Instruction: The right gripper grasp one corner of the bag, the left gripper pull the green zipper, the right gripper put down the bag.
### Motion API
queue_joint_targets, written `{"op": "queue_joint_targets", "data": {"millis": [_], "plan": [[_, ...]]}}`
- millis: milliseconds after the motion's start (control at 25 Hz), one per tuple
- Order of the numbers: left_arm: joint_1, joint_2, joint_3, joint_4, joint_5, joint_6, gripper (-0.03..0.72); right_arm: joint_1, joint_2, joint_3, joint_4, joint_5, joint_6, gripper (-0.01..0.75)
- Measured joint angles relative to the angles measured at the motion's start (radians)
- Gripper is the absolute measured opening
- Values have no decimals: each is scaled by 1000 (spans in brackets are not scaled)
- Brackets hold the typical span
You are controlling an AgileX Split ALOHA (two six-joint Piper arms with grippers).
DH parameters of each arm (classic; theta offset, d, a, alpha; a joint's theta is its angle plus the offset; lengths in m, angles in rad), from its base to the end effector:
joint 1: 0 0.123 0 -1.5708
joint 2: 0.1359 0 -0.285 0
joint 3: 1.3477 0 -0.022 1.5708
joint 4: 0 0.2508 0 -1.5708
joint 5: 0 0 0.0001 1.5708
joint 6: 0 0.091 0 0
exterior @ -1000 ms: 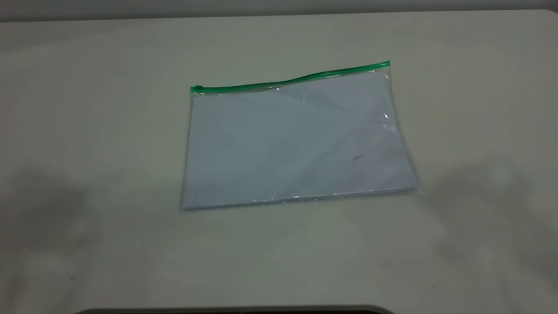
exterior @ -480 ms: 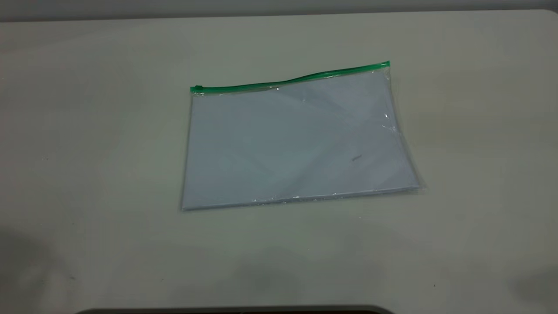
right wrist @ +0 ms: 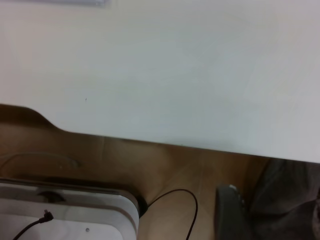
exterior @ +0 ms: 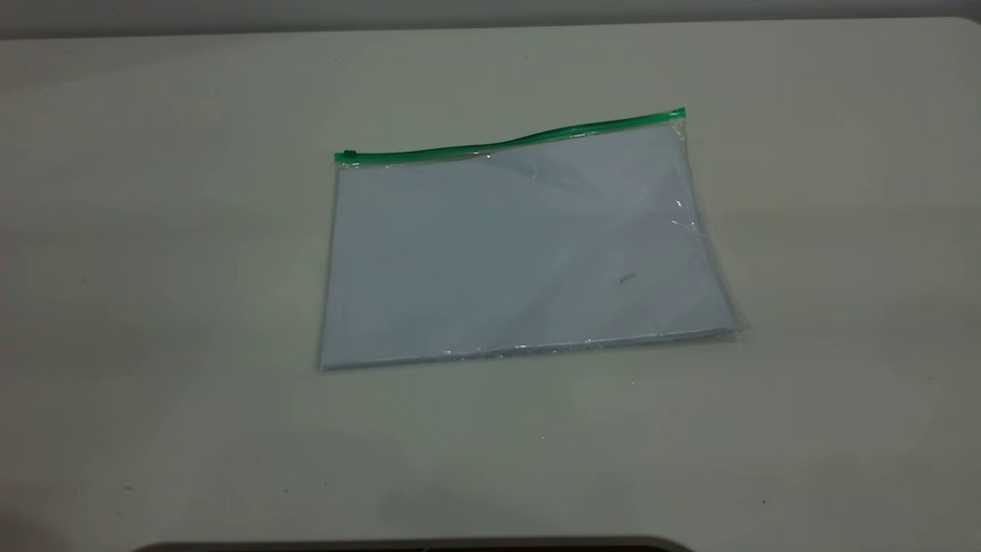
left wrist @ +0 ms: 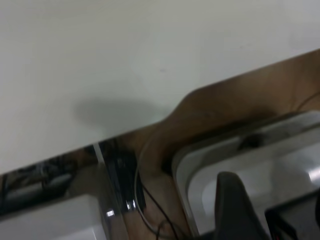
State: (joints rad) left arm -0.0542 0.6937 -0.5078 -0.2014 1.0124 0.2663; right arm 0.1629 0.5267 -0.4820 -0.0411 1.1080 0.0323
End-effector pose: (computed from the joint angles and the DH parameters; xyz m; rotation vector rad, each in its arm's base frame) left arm 0.0988 -0.0208 0.2504 0.3362 2.6378 -0.1938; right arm 0.0685 0.0079 0.2514 -0.1836 2.6284 0.0118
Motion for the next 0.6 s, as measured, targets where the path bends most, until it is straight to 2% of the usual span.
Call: {"op": "queue_joint_targets", "data": {"millis": [280, 520, 600], "plan": [[0, -93, 3, 0, -16, -38, 452, 0, -1, 0, 0, -3, 0, 425], [0, -186, 3, 5, 115, -70, 452, 0, -1, 0, 0, -3, 1, 425], [0, -230, 11, 16, 108, -81, 452, 0, -1, 0, 0, -3, 1, 425]]}}
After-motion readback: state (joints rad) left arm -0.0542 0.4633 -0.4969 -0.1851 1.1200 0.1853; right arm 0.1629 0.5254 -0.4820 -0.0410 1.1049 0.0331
